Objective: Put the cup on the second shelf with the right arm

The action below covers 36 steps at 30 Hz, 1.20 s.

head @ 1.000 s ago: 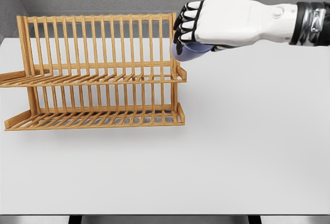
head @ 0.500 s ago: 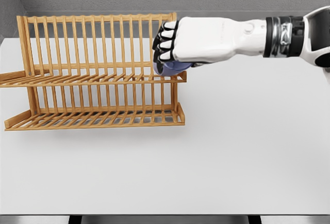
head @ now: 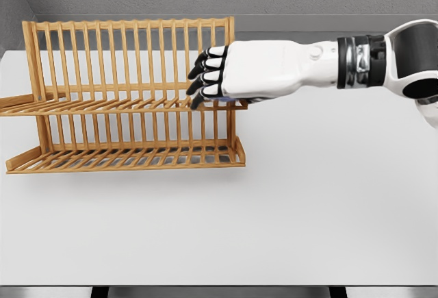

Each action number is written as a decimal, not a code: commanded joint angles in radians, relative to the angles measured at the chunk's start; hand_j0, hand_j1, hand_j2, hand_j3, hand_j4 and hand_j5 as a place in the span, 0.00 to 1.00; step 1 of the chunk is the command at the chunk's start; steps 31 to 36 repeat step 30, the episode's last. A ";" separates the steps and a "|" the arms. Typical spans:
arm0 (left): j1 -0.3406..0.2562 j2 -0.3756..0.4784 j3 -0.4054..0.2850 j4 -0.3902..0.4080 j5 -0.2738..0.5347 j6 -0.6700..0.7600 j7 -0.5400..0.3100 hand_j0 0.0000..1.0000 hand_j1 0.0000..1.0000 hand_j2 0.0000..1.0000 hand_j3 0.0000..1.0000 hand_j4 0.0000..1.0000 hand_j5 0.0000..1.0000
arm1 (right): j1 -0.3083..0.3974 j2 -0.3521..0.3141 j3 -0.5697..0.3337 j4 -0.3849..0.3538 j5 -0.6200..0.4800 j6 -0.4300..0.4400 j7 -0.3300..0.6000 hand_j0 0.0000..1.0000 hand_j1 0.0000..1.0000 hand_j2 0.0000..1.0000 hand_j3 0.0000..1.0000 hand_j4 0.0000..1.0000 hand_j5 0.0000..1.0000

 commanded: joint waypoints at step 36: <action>0.000 0.000 -0.003 0.000 -0.004 0.000 0.000 1.00 1.00 1.00 1.00 1.00 1.00 | 0.816 0.061 -0.905 0.000 -0.005 0.003 0.000 1.00 1.00 1.00 1.00 1.00 1.00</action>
